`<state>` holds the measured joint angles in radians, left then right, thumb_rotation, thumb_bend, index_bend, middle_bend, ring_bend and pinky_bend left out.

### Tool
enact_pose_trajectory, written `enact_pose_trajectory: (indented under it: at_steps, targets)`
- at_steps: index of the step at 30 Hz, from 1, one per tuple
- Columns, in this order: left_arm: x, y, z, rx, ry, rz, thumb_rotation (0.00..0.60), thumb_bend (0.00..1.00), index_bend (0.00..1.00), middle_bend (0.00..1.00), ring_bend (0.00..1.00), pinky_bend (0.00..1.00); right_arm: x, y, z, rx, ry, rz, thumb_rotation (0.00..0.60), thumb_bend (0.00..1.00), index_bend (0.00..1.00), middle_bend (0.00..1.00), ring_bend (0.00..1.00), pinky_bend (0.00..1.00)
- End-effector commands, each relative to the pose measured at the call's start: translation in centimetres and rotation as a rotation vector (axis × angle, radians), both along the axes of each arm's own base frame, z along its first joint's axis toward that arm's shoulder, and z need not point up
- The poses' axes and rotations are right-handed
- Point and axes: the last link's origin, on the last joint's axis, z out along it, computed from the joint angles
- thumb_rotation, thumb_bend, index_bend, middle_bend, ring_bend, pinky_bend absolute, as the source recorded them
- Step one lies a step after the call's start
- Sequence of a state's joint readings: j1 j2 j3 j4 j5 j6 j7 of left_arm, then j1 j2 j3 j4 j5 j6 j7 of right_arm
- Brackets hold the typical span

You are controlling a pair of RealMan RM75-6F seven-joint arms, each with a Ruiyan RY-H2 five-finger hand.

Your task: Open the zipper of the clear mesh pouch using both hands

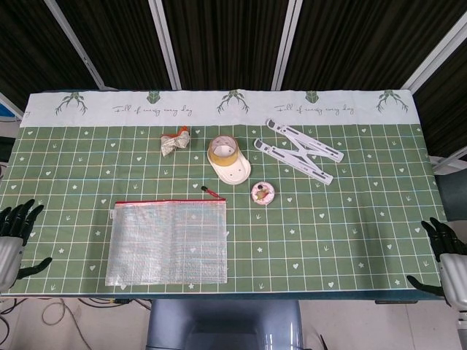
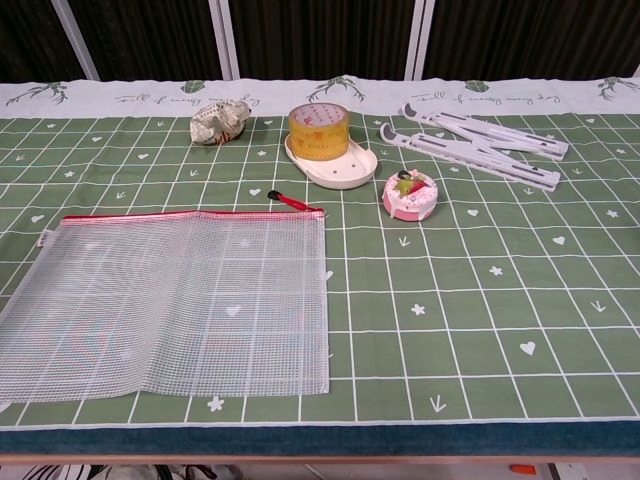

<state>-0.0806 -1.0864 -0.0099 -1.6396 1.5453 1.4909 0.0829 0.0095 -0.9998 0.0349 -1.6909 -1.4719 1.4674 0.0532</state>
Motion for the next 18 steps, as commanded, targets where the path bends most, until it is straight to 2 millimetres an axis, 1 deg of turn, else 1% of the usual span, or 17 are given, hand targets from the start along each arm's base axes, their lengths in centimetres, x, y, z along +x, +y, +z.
enact_pose_trajectory:
  at_steps: [1, 4, 7, 12, 13, 15, 18]
  targets:
    - [0.2, 0.0, -0.2, -0.006, -0.001, -0.001, 0.600, 0.07, 0.00, 0.00, 0.00, 0.00, 0.0, -0.1, 0.0, -0.002, -0.003, -0.005, 0.600, 0.13, 0.00, 0.00, 0.00, 0.20]
    - [1.2, 0.6, -0.3, -0.025, 0.002, -0.011, 0.600, 0.07, 0.00, 0.00, 0.00, 0.00, 0.0, -0.2, -0.3, 0.004, -0.006, -0.009, 0.600, 0.13, 0.00, 0.00, 0.00, 0.20]
    - [2.5, 1.8, -0.4, -0.028, 0.009, -0.040, 0.600, 0.07, 0.01, 0.00, 0.00, 0.00, 0.0, -0.2, -0.5, 0.008, -0.007, -0.009, 0.600, 0.13, 0.00, 0.00, 0.00, 0.20]
    - [6.5, 5.1, -1.4, -0.062, -0.002, -0.082, 0.600, 0.08, 0.04, 0.00, 0.00, 0.00, 0.0, -0.3, -0.5, 0.008, -0.014, -0.012, 0.600, 0.13, 0.00, 0.00, 0.00, 0.20]
    - [7.6, 6.1, -1.9, -0.076, 0.008, -0.094, 0.600, 0.08, 0.04, 0.00, 0.00, 0.00, 0.0, -0.3, -0.5, 0.008, -0.019, -0.014, 0.600, 0.13, 0.00, 0.00, 0.00, 0.20]
    - [8.7, 7.1, -2.5, -0.088, 0.024, -0.104, 0.600, 0.08, 0.06, 0.00, 0.00, 0.00, 0.0, -0.3, -0.5, 0.008, -0.021, -0.016, 0.600, 0.13, 0.00, 0.00, 0.00, 0.20]
    - [10.8, 9.0, -4.1, -0.122, 0.046, -0.118, 0.600, 0.09, 0.10, 0.00, 0.00, 0.00, 0.0, -0.3, -0.5, 0.012, -0.026, -0.020, 0.600, 0.13, 0.00, 0.00, 0.00, 0.20]
